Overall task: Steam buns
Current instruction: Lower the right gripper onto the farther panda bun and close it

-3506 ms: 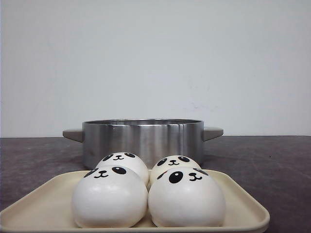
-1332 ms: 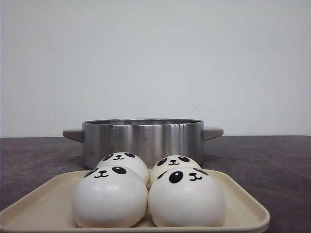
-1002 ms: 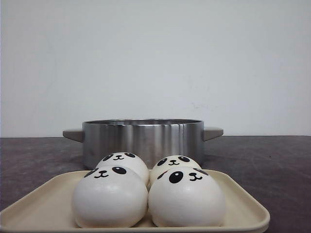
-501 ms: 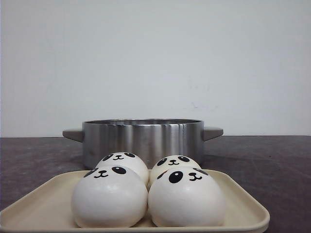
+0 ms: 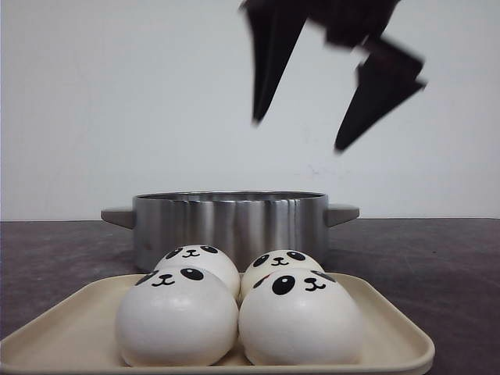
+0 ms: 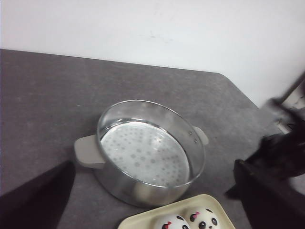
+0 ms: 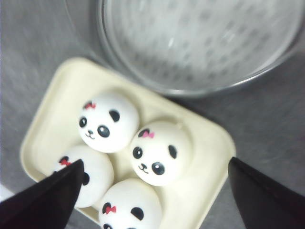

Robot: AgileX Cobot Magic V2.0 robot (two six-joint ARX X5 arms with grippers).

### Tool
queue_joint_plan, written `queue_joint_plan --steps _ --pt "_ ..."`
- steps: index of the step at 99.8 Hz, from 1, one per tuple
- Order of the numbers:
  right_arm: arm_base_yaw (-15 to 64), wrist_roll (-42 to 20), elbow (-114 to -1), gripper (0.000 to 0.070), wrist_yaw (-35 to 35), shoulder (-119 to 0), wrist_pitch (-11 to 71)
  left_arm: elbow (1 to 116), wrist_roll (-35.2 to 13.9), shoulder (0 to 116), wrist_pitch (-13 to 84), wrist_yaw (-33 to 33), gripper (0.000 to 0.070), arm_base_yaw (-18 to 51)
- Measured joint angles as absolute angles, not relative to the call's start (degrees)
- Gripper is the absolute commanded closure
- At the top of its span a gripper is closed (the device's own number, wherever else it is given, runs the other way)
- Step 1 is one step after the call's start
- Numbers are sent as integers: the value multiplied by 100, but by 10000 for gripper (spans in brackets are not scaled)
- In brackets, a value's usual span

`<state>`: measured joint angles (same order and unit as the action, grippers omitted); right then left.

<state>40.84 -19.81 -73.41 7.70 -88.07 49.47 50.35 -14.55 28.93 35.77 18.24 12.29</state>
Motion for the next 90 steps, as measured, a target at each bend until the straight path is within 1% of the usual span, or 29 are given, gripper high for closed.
queue_joint_plan --steps 9,33,53,56,60,65,70,75,76,90 --pt "4110 -1999 -7341 163 762 -9216 4947 5035 -1455 2893 3577 1822 0 1304" --pt "4093 -2108 -7341 165 751 -10182 4934 5035 -1455 2893 3577 1822 0 1485" --pt "4093 -2182 -7373 169 952 -10447 4781 5035 -1455 2893 3577 1822 0 1531" --pt "4093 -2202 -7382 179 991 -10486 4766 5035 -1455 2893 3577 1824 0 1531" --pt "4093 -2241 -7382 226 1041 -10536 4748 5035 -1452 2893 3577 1822 0 1531" --pt "4097 -2279 -7384 334 1081 -10584 4733 5035 -1452 2893 3577 1824 0 1531" --pt "4112 -2292 -7384 487 1131 -10602 4724 5035 -1455 2893 3577 1822 0 1531" --pt "4123 -2298 -7389 684 1164 -10602 4722 5035 -1455 2893 3577 1824 0 1531" --pt "4123 -2298 -7391 700 1162 -10602 4720 5035 -1455 2893 3577 1822 0 1531" --pt "4185 -2292 -7389 691 1109 -10613 4674 5035 -1455 2893 3577 1822 0 1531"
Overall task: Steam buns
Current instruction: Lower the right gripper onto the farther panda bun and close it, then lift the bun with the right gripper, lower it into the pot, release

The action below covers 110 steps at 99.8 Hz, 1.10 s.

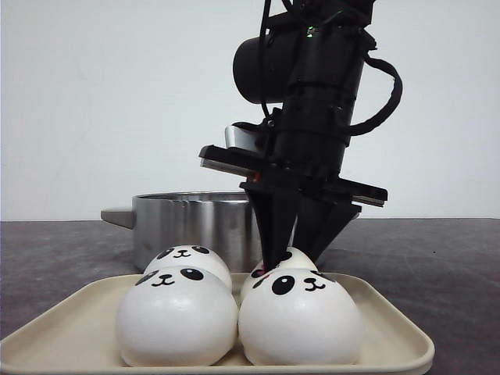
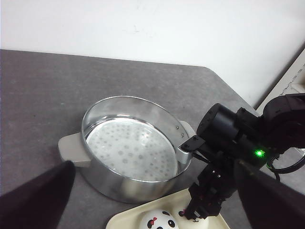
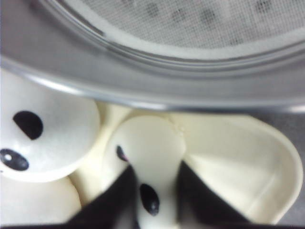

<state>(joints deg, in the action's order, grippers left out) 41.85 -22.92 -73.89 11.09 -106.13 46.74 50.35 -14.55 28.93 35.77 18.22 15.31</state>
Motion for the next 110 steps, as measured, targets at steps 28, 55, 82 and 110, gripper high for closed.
queue_joint_plan --steps 28,55,82,110 --pt "4504 -2272 -7363 692 1203 -9786 4613 5035 -1455 2893 3570 1822 0 1531" --pt "4591 -1992 -8296 693 438 -8482 4333 5035 -1455 2893 3531 1796 0 1531" --pt "3988 -1240 -9148 693 -134 -8748 3710 5035 -1455 2893 3531 1737 0 1531" --pt "3330 -930 -9144 693 -132 -10082 2921 5035 -1455 2893 3535 1653 0 1531"
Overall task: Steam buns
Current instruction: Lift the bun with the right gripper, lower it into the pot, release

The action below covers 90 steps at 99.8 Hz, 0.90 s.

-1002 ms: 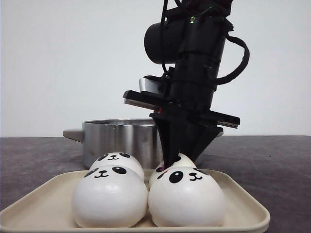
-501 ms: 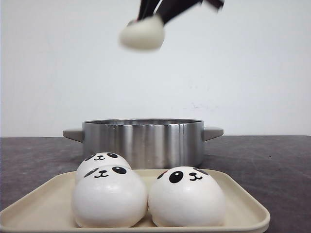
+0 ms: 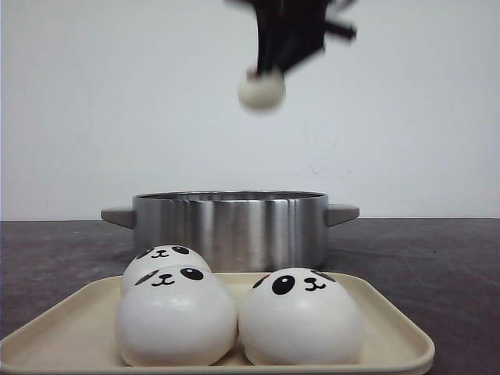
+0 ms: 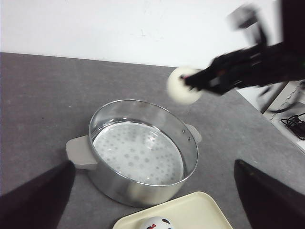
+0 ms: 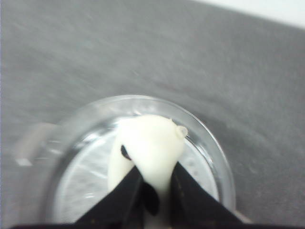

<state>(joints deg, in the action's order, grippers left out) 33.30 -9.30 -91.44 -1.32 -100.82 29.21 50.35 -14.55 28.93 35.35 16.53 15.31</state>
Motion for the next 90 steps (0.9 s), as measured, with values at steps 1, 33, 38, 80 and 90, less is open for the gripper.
queue_joint_plan --steps 1,33,38,80,90 --pt "3317 -923 -9144 693 -134 -10136 2899 5035 -1455 2893 3535 1651 0 1531" --pt "3218 -827 -9144 692 -137 -11406 2606 5035 -1455 2893 3577 1649 0 1531" --pt "3218 -790 -9144 691 -137 -11515 2604 5035 -1455 2893 3577 1649 0 1531" --pt "3218 -762 -9135 308 -176 -11655 2609 5035 -1455 2893 3579 1649 0 1531" --pt "3218 -755 -9139 310 -314 -11655 2630 5035 -1455 2893 3579 1649 0 1531"
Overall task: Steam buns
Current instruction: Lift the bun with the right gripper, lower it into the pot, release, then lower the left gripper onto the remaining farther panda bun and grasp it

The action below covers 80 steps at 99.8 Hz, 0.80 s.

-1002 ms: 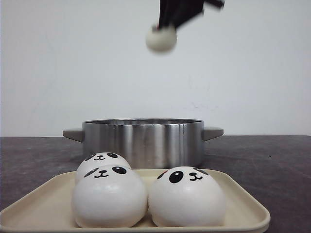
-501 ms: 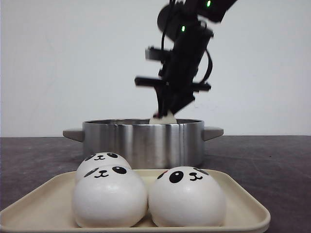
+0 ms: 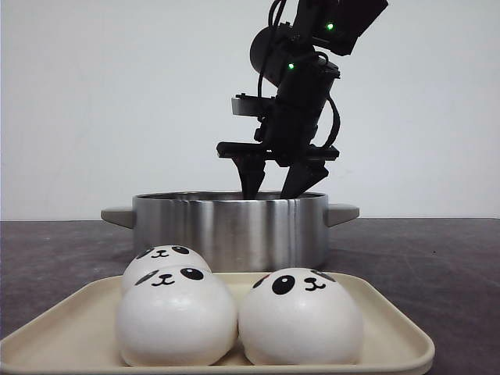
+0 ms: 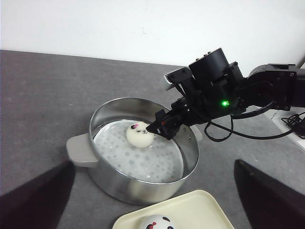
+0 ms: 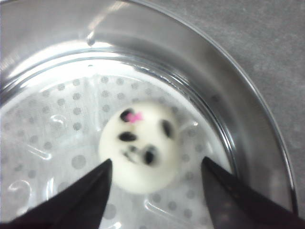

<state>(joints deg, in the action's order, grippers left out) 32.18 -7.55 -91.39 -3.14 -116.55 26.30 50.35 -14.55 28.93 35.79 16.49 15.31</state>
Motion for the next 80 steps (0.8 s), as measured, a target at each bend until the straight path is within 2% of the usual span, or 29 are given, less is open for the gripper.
queue_joint_plan --steps 4,7,10,16,17,22,35,46,80 --pt "3214 -746 -9194 320 -355 -11655 2755 5035 -1455 2893 3579 1649 0 1531" --pt "3210 -744 -9266 362 -401 -11657 2902 5035 -1455 2893 3579 1649 0 1531" --pt "3192 -744 -9360 449 -429 -11657 3057 5035 -1455 2893 3579 1649 6 1531" --pt "3181 -744 -9642 693 -429 -11655 3385 5035 -1455 2897 3581 1651 68 1531" --pt "3181 -744 -9695 700 -429 -11653 3435 5035 -1455 2902 3583 1651 78 1531" --pt "3175 -738 -9913 688 -429 -11592 3688 5035 -1455 2932 3597 1656 112 1531" --pt "3299 -735 -9990 688 -445 -10934 4106 5035 -1457 3253 3774 1656 111 1594" --pt "3717 -749 -10003 688 -508 -10047 4313 5035 -1476 3811 3741 1658 110 1767" --pt "5579 -801 -10060 688 -1931 -7874 4665 5035 -2014 6053 3437 1662 110 2936"
